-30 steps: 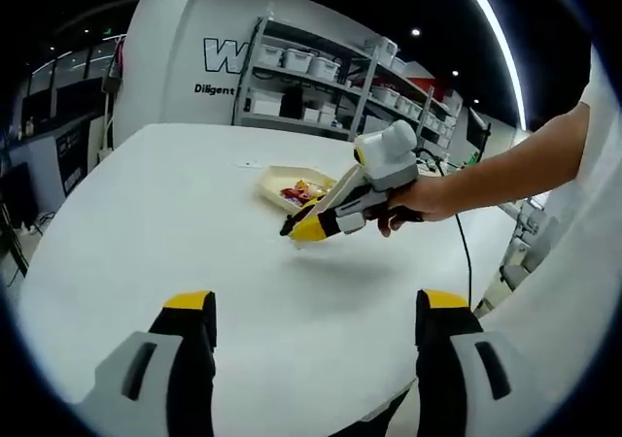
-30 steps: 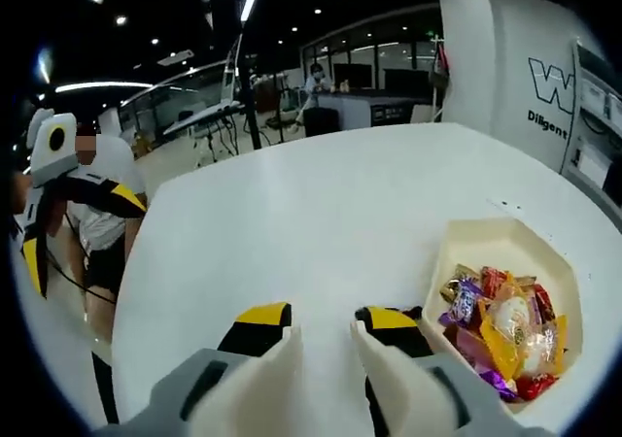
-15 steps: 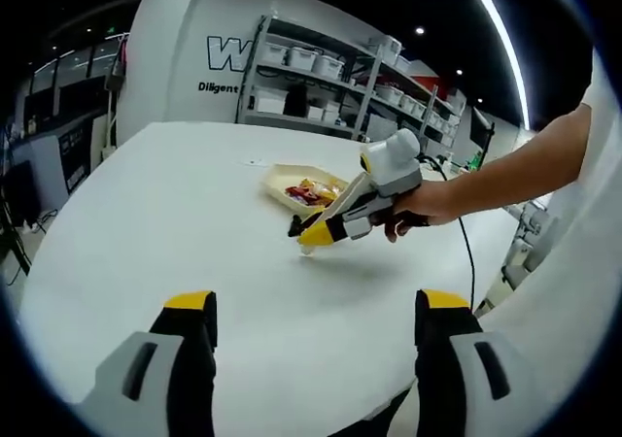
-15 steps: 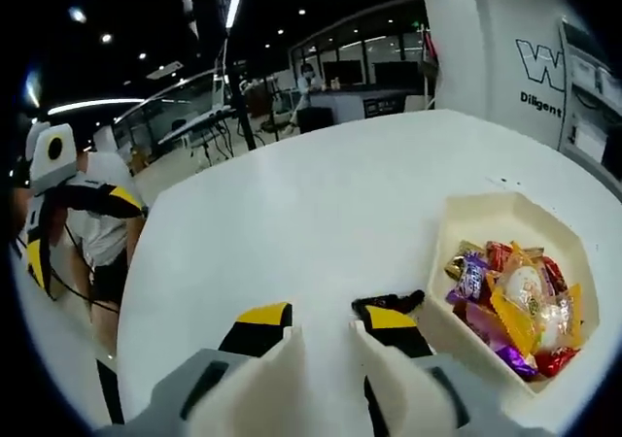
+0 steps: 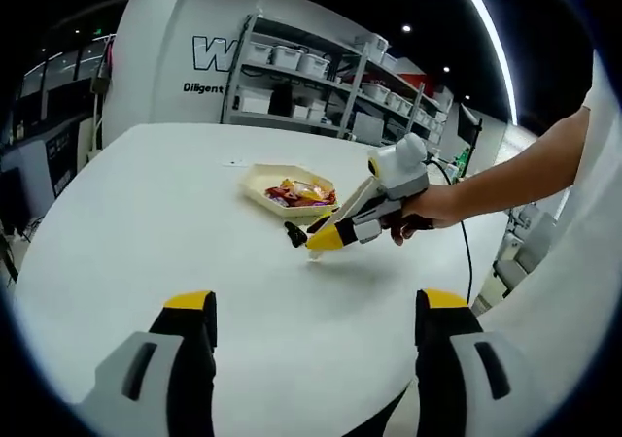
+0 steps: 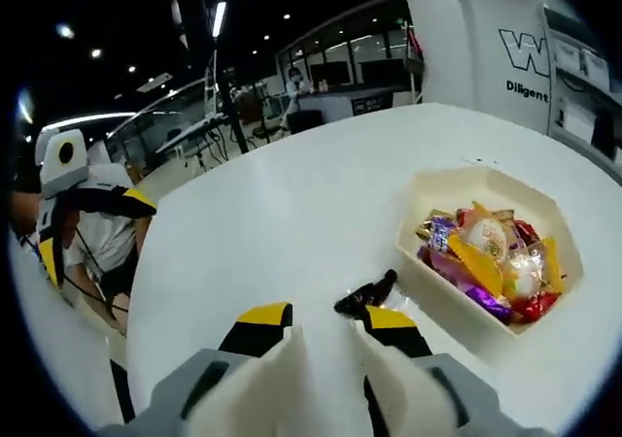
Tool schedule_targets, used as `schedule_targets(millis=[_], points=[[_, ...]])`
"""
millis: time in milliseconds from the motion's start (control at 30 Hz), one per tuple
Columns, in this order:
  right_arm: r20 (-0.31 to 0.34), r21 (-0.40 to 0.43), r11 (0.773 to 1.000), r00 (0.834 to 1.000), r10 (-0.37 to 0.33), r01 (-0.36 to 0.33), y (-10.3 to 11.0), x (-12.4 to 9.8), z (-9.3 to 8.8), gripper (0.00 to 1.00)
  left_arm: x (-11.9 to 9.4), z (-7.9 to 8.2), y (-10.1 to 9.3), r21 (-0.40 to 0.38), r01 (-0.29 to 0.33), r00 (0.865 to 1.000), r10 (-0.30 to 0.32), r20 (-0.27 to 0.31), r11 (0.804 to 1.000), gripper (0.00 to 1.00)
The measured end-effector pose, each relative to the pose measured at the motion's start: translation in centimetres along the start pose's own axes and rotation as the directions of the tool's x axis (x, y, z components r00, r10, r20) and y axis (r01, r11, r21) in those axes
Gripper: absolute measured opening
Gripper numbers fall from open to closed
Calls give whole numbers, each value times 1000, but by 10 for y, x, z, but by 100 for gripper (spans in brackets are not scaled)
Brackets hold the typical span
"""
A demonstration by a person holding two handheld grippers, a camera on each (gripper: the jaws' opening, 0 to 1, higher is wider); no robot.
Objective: Place the target food into the container with the food tongs after gripping and lifting it, then release it inside without dropping or visibly crushing the food.
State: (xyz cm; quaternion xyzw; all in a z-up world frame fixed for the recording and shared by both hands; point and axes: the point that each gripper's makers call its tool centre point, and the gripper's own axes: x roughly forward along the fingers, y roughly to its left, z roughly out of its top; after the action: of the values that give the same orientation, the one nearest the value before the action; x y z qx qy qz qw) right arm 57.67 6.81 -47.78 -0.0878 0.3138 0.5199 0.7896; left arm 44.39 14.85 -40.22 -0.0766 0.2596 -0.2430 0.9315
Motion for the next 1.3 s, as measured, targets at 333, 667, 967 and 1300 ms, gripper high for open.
schedule_targets(millis=[333,667,967,1300], points=[[17,34,999,999,-29,29,-13,-27,-18,23,10,2,-13,15,39,999,-39,-7,999,82],[29,55,996,997,-73,72,-28,-50,-33,23,15,2,-18,18,64,998,-64,-15,998,82],[31,75,993,995,-90,88,-31,-68,-46,23,20,4,-23,29,91,996,-90,-17,995,82],[29,74,991,993,-115,112,-33,-87,-60,23,26,1,-32,36,114,993,-113,-27,993,82]])
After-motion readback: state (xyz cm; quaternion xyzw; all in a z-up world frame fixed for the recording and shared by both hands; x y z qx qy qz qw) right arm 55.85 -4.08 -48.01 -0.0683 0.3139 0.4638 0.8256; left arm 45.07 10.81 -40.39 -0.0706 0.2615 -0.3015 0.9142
